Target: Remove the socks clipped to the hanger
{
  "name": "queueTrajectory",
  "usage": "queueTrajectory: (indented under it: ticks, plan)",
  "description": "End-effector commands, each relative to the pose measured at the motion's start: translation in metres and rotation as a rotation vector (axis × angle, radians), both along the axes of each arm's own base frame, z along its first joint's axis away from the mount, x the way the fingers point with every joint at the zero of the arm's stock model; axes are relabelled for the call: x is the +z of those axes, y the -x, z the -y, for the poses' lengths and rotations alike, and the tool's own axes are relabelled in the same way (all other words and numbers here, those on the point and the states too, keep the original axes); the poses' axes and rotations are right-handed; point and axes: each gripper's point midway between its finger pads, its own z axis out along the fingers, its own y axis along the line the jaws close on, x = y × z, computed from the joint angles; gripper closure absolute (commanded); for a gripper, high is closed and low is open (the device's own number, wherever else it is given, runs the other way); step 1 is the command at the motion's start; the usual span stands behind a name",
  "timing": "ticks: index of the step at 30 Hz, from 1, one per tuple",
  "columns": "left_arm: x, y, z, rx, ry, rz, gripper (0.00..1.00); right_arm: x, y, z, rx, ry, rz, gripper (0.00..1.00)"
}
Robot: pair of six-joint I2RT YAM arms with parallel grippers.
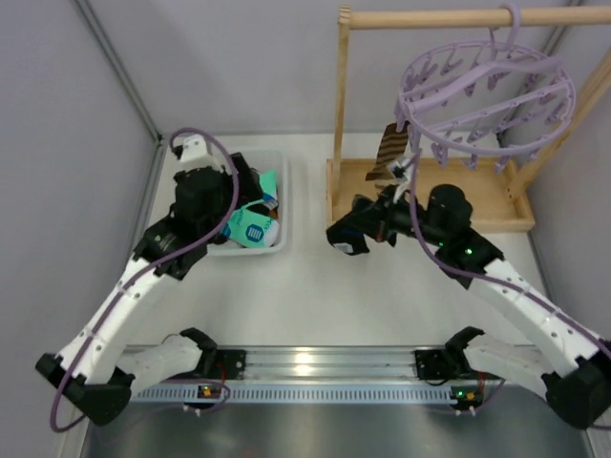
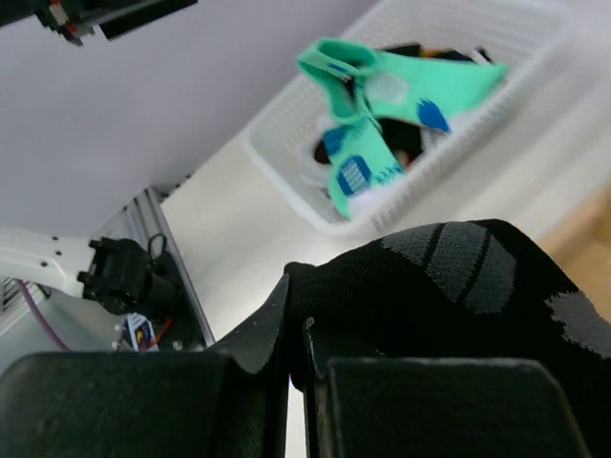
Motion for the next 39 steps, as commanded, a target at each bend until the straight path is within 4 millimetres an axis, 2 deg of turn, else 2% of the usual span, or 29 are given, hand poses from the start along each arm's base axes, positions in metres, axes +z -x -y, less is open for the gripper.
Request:
queueTrajectory:
  ticks: [1, 2, 3, 4, 5, 6, 7, 8, 9, 10, 11, 12, 13, 14, 15, 16, 18, 19, 21, 22, 23, 24, 27, 29, 30, 32, 33, 34, 39]
  plan:
    - [0.021, 0.031, -0.048, 0.122, -0.087, 0.026, 0.02, 0.069, -0.011, -0.066, 0.132, -0.066, 0.222, 1.00]
    - [0.030, 0.041, -0.056, 0.127, -0.094, 0.046, 0.02, 0.096, -0.015, -0.078, 0.152, -0.092, 0.264, 1.00]
    - [0.033, 0.046, -0.061, 0.133, -0.100, 0.053, 0.02, 0.100, -0.018, -0.092, 0.181, -0.095, 0.262, 1.00]
    - [0.036, 0.051, -0.068, 0.150, -0.109, 0.060, 0.02, 0.080, -0.032, -0.116, 0.210, -0.059, 0.220, 1.00]
    - [0.039, 0.055, -0.073, 0.159, -0.119, 0.066, 0.02, 0.107, -0.037, -0.127, 0.221, -0.088, 0.264, 1.00]
    - [0.041, 0.063, -0.080, 0.164, -0.123, 0.069, 0.02, 0.107, -0.045, -0.138, 0.228, -0.079, 0.253, 1.00]
    - [0.043, 0.067, -0.084, 0.170, -0.128, 0.075, 0.02, 0.081, -0.060, -0.160, 0.247, -0.036, 0.210, 1.00]
    - [0.044, 0.073, -0.089, 0.172, -0.137, 0.081, 0.02, 0.106, -0.068, -0.171, 0.252, -0.061, 0.248, 1.00]
    - [0.042, 0.077, -0.092, 0.171, -0.147, 0.076, 0.02, 0.099, -0.076, -0.180, 0.253, -0.041, 0.222, 1.00]
    - [0.042, 0.080, -0.095, 0.172, -0.154, 0.079, 0.02, 0.069, -0.095, -0.200, 0.256, -0.003, 0.166, 1.00]
    - [0.043, 0.085, -0.099, 0.175, -0.160, 0.088, 0.02, 0.092, -0.102, -0.210, 0.261, -0.032, 0.202, 1.00]
    - [0.041, 0.088, -0.102, 0.181, -0.164, 0.091, 0.02, 0.084, -0.110, -0.220, 0.264, -0.017, 0.175, 1.00]
    - [0.041, 0.090, -0.105, 0.188, -0.168, 0.096, 0.02, 0.043, -0.126, -0.239, 0.269, 0.039, 0.106, 1.00]
    - [0.038, 0.092, -0.109, 0.198, -0.179, 0.095, 0.02, 0.061, -0.132, -0.251, 0.269, 0.015, 0.140, 1.00]
    - [0.036, 0.094, -0.113, 0.217, -0.190, 0.094, 0.02, 0.051, -0.141, -0.260, 0.261, 0.026, 0.126, 1.00]
    - [0.034, 0.094, -0.116, 0.226, -0.199, 0.092, 0.02, 0.025, -0.153, -0.280, 0.263, 0.042, 0.092, 1.00]
    - [0.026, 0.094, -0.119, 0.243, -0.225, 0.077, 0.02, -0.005, -0.166, -0.295, 0.239, 0.059, 0.068, 1.00]
    - [0.023, 0.093, -0.120, 0.249, -0.232, 0.071, 0.02, -0.039, -0.177, -0.305, 0.215, 0.087, 0.039, 1.00]
    - [0.011, 0.091, -0.123, 0.274, -0.260, 0.044, 0.02, -0.071, -0.187, -0.312, 0.167, 0.131, 0.032, 1.00]
    - [0.007, 0.089, -0.122, 0.277, -0.264, 0.035, 0.02, -0.100, -0.187, -0.318, 0.164, 0.163, 0.009, 1.00]
    - [-0.002, 0.087, -0.121, 0.276, -0.280, 0.015, 0.02, -0.113, -0.187, -0.321, 0.162, 0.176, -0.002, 0.97]
    - [-0.006, 0.086, -0.120, 0.274, -0.285, 0.005, 0.02, -0.137, -0.188, -0.324, 0.161, 0.200, -0.031, 0.96]
    - [-0.019, 0.082, -0.114, 0.258, -0.291, -0.024, 0.02, -0.156, -0.189, -0.325, 0.164, 0.218, -0.051, 0.93]
    - [-0.025, 0.080, -0.111, 0.244, -0.295, -0.041, 0.02, -0.154, -0.187, -0.324, 0.169, 0.231, -0.037, 0.91]
    - [-0.026, 0.080, -0.110, 0.242, -0.295, -0.042, 0.02, -0.144, -0.185, -0.324, 0.172, 0.228, -0.018, 0.89]
    - [-0.027, 0.080, -0.109, 0.236, -0.295, -0.045, 0.02, -0.129, -0.185, -0.323, 0.170, 0.216, 0.005, 0.77]
    - [-0.027, 0.080, -0.109, 0.237, -0.292, -0.045, 0.02, -0.113, -0.183, -0.321, 0.171, 0.204, 0.025, 0.72]
    - [-0.027, 0.081, -0.109, 0.232, -0.287, -0.043, 0.02, -0.102, -0.182, -0.320, 0.172, 0.194, 0.040, 0.60]
    - [-0.022, 0.084, -0.107, 0.219, -0.253, -0.022, 0.02, -0.034, -0.165, -0.307, 0.193, 0.120, 0.115, 0.38]
